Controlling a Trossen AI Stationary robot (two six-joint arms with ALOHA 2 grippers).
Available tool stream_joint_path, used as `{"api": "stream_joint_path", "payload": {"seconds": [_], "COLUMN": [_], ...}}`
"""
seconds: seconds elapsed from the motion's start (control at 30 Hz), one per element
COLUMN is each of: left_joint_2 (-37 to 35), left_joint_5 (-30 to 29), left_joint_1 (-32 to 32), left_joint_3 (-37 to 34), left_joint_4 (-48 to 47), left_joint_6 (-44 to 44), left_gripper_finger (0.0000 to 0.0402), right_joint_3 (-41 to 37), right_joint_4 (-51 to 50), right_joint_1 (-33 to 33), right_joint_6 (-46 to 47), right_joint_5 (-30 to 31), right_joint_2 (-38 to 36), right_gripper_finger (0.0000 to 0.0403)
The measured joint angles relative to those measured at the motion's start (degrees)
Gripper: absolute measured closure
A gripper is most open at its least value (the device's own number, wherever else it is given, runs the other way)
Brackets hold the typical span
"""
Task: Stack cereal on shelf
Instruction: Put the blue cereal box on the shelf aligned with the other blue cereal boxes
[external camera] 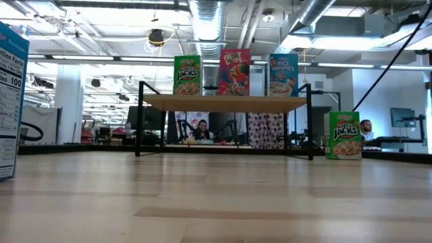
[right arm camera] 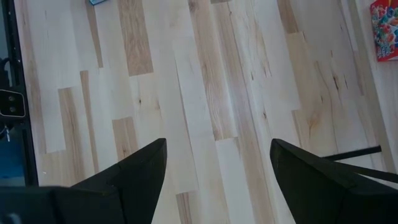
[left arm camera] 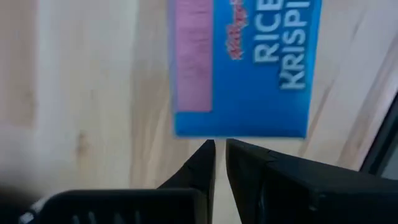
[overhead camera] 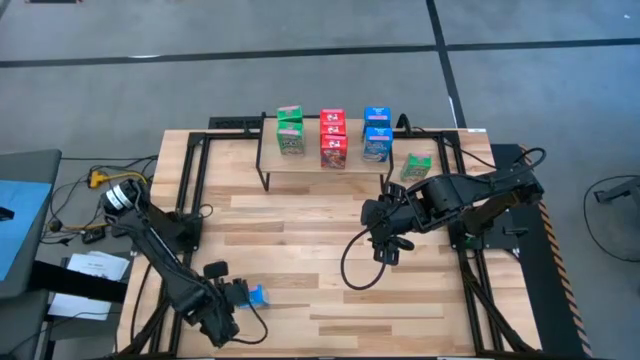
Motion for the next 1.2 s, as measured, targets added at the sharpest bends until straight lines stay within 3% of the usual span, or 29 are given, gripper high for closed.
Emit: {"api": "stream_joint_path", "payload": {"seconds": [0.37, 0.87, 1.2], "left_joint_2": [0.00, -0.02, -0.02], "left_joint_5": [-3.24, -8.53, -8.76], "left_joint_1": [5.25, 15.41, 20.44], "left_joint_3": [-3.27, -3.27, -3.27], "left_joint_4": [6.97, 19.15, 26.97], "left_joint_6": [5.32, 21.19, 30.81], "left_gripper_finger": [0.0377, 0.0377, 0.0377], "right_joint_3": [0.00, 0.00, 0.00], "right_joint_4": [0.00, 0.00, -0.02], "right_joint_1": [0.00, 0.00, 0.00], "right_joint_6": [0.00, 0.00, -0.07], "right_joint_5": [0.00, -0.02, -0.02], "right_joint_2": [0.01, 0.02, 0.00], "right_gripper_finger": [0.0092, 0.0092, 0.0092]}}
